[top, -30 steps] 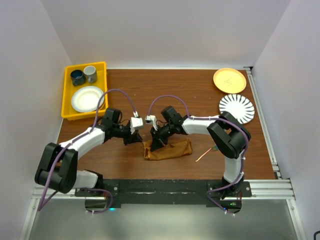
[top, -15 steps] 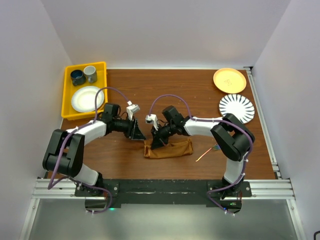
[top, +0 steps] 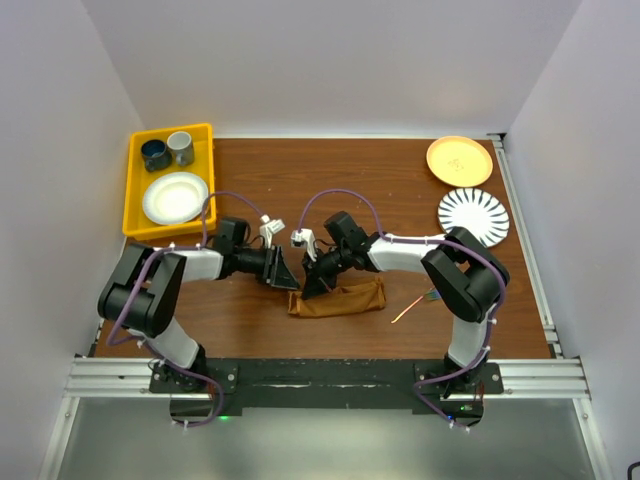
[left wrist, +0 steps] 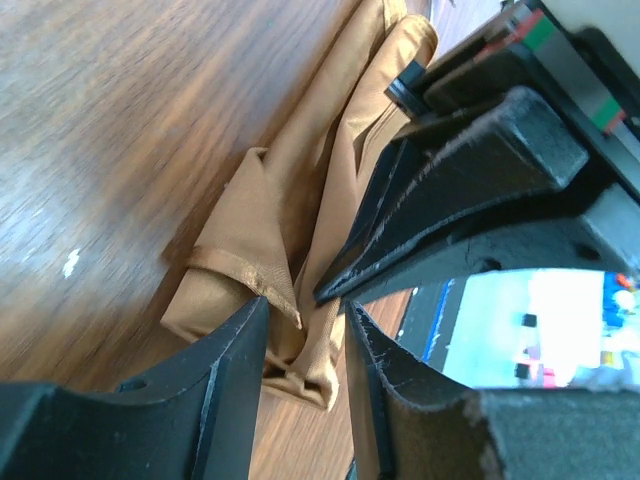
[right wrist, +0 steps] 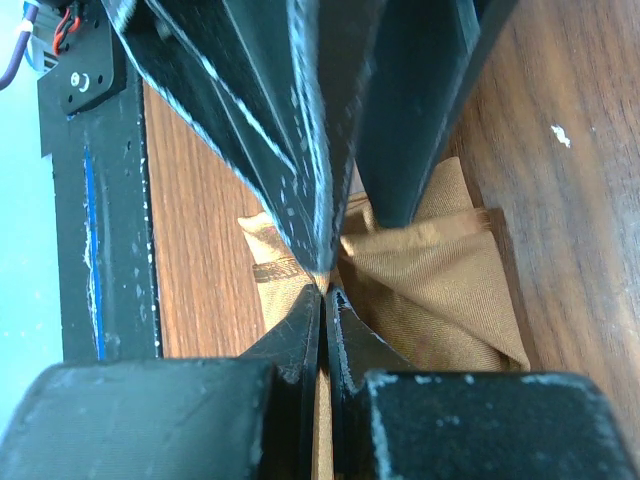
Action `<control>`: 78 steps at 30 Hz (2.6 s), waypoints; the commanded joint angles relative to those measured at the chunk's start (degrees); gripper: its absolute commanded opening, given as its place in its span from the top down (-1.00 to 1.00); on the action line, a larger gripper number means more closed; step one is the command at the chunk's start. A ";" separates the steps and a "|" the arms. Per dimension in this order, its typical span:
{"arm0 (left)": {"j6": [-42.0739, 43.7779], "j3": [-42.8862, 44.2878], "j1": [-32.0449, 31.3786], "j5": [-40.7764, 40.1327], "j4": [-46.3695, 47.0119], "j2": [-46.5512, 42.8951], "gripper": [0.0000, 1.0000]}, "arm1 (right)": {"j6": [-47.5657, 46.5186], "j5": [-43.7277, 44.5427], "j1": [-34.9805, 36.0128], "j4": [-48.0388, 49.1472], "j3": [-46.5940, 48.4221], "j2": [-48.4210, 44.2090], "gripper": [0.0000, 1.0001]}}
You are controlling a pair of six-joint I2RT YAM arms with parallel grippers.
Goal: Fold the napkin into a case and place the utensils inside
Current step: Stuff the smaller-rectangle-folded napkin at the center of the board.
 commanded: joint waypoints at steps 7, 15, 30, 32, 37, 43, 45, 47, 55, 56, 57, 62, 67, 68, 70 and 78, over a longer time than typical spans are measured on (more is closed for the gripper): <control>-7.02 2.37 -1.39 1.09 7.09 9.42 0.36 | -2.09 0.31 0.15 1.08 0.67 -2.17 1.00; -1.15 3.77 -1.13 -6.71 -2.47 8.01 0.58 | -2.00 0.22 0.15 -1.03 1.29 -2.78 1.00; 7.74 8.52 -0.42 -19.39 -14.09 9.51 1.00 | 9.86 -3.12 -4.68 -5.78 2.51 0.46 1.00; 7.83 8.52 -0.42 -19.48 -13.92 9.42 1.00 | 13.37 -2.77 -5.90 -6.30 2.87 0.99 1.00; 8.18 8.08 -0.42 -19.65 -13.39 9.16 1.00 | 14.97 -0.66 -6.70 -16.22 8.48 5.55 1.00; 8.62 8.17 -0.25 -19.74 -13.30 8.81 1.00 | 16.01 2.14 -6.79 -23.36 11.92 8.73 1.00; 8.63 8.00 0.10 -19.74 -13.21 8.72 1.00 | 16.45 3.38 -6.79 -23.97 12.10 8.99 1.00; 8.80 8.00 0.36 -19.39 -13.13 8.54 1.00 | 16.54 4.35 -6.70 -24.85 12.62 9.69 1.00; 12.22 7.99 0.19 -19.81 -11.54 -3.31 0.72 | 15.40 5.85 -5.30 -24.85 14.03 10.66 1.00; 12.58 8.00 0.02 -20.61 -11.54 -4.71 0.72 | 15.40 6.11 -5.21 -24.85 14.21 10.75 1.00; 12.67 8.00 -0.16 -21.49 -11.46 -7.25 0.65 | 15.40 6.20 -5.12 -24.85 14.29 11.19 1.00; 13.72 8.00 -2.79 -26.50 -12.24 -11.58 0.48 | 15.31 6.02 -4.77 -24.94 15.44 12.24 1.00; 12.76 7.21 -5.60 -29.14 -11.98 -12.20 0.30 | 16.36 5.41 -4.77 -24.33 15.61 12.25 1.00; 12.84 7.20 -6.22 -29.14 -11.98 -12.11 0.29 | 16.54 5.06 -4.77 -24.15 15.61 12.24 1.00; 13.02 7.20 -7.88 -30.11 -11.98 -12.02 0.28 | 17.16 4.62 -4.77 -23.71 15.79 12.07 1.00; 14.34 7.03 -10.88 -33.97 -12.16 -9.92 0.24 | 17.69 3.92 -4.77 -23.80 17.37 11.72 1.00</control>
